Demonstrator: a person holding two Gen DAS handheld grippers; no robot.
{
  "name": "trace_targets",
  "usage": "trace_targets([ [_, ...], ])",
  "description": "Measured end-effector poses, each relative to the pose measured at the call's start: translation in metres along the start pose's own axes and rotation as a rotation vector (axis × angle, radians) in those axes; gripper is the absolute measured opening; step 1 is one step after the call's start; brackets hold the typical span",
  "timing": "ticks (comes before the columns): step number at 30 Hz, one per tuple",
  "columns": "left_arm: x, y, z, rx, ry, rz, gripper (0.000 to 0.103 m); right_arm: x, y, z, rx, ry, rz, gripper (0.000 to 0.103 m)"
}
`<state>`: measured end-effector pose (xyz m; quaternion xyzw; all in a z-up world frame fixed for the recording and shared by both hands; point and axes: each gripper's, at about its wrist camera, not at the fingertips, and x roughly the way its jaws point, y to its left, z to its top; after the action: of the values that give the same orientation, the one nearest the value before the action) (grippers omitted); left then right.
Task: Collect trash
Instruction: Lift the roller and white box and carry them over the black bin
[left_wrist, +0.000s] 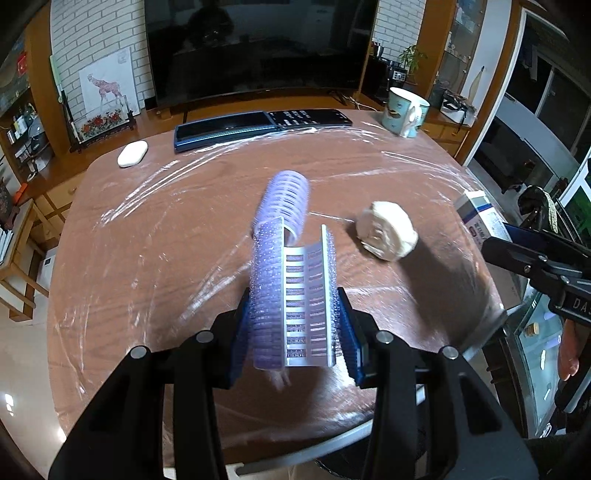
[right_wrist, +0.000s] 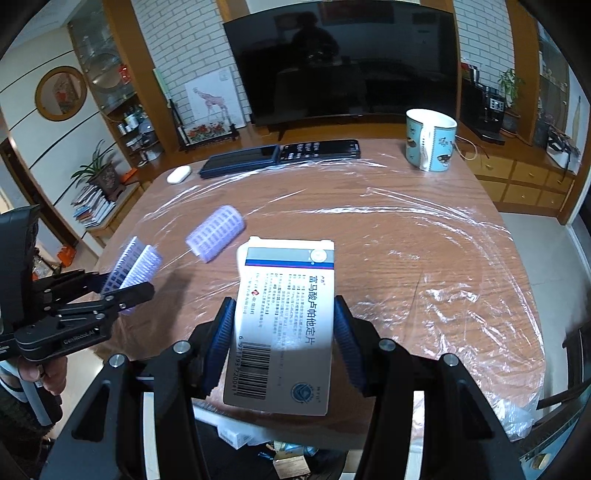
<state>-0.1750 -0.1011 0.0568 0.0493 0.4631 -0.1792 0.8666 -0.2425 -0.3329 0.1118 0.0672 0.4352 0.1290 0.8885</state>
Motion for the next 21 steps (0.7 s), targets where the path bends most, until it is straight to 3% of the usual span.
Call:
trace_targets([
  [21,-0.025,-0.043,-0.055,0.029,0.023,-0.024,0.044,-0.035,0.019,-0.053,-0.054,0.038,0.075,0.052],
])
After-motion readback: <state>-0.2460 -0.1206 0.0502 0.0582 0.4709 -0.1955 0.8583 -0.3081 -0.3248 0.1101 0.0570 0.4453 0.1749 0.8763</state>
